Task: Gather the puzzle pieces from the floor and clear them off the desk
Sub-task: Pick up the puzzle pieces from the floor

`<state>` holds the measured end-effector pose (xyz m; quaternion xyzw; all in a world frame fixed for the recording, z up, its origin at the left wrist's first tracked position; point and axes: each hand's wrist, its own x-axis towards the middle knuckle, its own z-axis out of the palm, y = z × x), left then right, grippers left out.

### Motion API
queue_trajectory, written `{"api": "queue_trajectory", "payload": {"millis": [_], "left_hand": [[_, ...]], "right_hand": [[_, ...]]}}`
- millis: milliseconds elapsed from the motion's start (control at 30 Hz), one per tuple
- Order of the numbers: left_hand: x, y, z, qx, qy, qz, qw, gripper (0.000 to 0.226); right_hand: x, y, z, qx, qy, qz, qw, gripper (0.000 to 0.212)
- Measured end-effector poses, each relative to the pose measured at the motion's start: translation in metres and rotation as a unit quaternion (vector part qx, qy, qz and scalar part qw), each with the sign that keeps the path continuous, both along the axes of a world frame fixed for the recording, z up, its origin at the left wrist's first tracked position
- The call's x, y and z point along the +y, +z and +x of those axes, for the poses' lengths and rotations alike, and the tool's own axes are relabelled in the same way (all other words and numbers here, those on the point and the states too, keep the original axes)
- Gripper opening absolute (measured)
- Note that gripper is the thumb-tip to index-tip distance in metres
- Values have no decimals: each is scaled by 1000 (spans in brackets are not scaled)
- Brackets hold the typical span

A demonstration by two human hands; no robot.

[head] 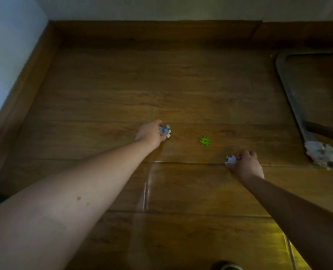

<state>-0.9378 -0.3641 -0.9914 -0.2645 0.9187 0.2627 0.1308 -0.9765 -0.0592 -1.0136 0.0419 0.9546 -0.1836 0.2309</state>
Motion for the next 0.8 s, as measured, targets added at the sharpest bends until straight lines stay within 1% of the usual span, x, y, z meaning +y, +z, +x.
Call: {"api": "queue_trajectory", "payload": {"millis": [133, 200, 333, 433, 500, 667, 800], "left_hand": [[4, -6, -15, -17, -9, -13, 1000, 61], [4, -9, -21, -26, -6, -20, 999, 60], [5, -19, -27, -39, 55, 5, 998, 50], [5, -21, -31, -64, 51, -6, 997, 40], [4, -18, -32, -66, 60, -12, 996, 37], [11, -11, -15, -32, 59, -6, 998, 25], [22, -5, 12, 3, 54, 40, 998, 34]], "right_hand": [[5, 0, 3, 3, 6, -27, 1000, 36], [5, 0, 3, 3, -1, -61, 998, 35], [-6, 6, -2, 7, 35, -114, 993, 42], [-22, 12, -6, 8, 59, -143, 988, 48], [-33, 12, -11, 8, 58, -154, 986, 52], [-60, 9, -24, 4, 77, -136, 988, 55], [-77, 6, -30, -28, 78, -86, 993, 55]]}}
